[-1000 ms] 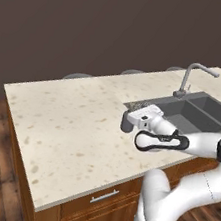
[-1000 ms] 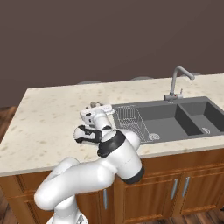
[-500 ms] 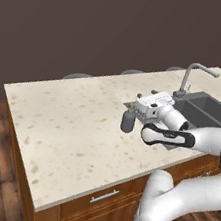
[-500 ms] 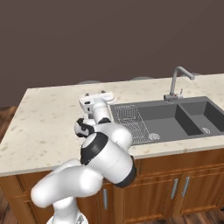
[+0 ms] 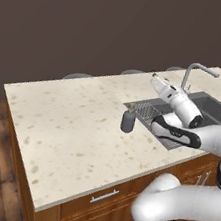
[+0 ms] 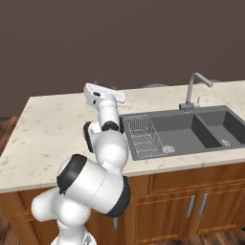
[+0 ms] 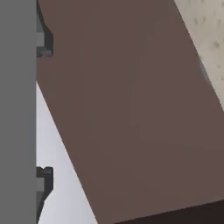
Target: Restock the sink supplies by placing the sponge and soap dispenser on the counter and next to the sink. Make sure the soap dispenser is upright.
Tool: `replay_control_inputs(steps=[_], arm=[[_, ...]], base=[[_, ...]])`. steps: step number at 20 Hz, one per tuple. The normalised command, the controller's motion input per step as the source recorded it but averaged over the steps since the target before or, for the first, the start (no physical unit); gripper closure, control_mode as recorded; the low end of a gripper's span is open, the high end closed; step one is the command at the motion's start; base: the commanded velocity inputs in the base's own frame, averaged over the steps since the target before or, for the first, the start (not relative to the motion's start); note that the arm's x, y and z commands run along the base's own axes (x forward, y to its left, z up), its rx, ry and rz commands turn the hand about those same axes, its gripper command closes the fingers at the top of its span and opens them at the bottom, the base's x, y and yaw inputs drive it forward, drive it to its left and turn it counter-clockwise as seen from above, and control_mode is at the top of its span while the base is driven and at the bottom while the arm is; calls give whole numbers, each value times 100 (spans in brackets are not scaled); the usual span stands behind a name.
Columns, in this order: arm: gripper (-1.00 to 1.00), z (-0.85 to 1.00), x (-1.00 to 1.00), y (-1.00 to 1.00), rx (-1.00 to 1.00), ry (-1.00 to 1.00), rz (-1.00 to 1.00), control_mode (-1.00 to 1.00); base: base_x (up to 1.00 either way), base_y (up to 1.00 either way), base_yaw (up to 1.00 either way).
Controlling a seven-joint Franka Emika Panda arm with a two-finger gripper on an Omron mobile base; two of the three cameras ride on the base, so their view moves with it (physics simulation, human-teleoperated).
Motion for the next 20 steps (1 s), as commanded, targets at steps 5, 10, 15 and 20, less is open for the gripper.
replay_control_inputs(steps=[5,10,15,20], arm=[[-100,12,-31,6,73,-25,-7,-100],[-100,-1,-12,4,82,-20,-7,-100],[-100,-13,0,2,92,-25,-2,-100],[-100,-5,0,3,93,-30,0,-100]], base=[[0,0,0],[0,0,0],[0,0,0],[0,0,0]])
